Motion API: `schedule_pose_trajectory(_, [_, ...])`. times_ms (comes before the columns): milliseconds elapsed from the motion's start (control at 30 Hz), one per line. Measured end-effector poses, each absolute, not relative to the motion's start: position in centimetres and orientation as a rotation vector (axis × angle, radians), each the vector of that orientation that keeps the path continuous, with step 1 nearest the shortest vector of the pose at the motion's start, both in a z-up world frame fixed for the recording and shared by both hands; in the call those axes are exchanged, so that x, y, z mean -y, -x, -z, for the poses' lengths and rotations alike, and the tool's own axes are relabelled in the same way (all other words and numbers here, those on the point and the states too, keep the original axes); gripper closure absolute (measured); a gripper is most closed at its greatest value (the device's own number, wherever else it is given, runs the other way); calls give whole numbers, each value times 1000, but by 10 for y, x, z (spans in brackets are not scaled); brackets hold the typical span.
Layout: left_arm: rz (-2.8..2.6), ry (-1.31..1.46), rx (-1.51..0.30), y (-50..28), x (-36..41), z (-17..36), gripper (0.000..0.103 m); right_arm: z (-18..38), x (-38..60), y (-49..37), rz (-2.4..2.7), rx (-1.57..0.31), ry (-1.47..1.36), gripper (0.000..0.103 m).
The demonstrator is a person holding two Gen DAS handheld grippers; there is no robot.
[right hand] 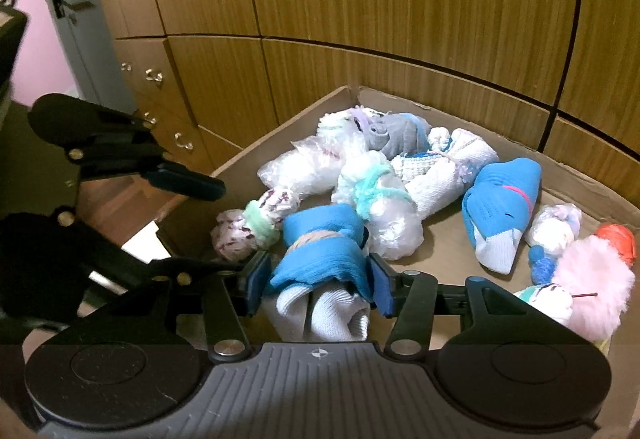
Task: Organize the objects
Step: 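Open both tools and withdraw them toward the remaining pile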
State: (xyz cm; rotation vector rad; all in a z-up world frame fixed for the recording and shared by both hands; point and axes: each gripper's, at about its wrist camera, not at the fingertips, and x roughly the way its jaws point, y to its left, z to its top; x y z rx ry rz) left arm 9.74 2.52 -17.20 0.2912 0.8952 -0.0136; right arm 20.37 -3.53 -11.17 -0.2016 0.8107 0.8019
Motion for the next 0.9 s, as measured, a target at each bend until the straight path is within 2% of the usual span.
schedule_pose_trajectory(67, [-15,-293,-881,-93,-25,169,33,112,34,-202,-805,-810,207,44])
schedule_pose_trajectory(133, [-23,-275,-872,-89,-28,166,30,111,34,-200,-807,-807,207,44])
schedule_pose_trajectory(500, [-43,-146,-846,-60,-38,150,26,81,47,-179,-802,-741,173,41])
schedule_pose_trajectory(900, [-65,-61,-765,-2,-21,157,19,72,83,-117,-802,-679,113,36])
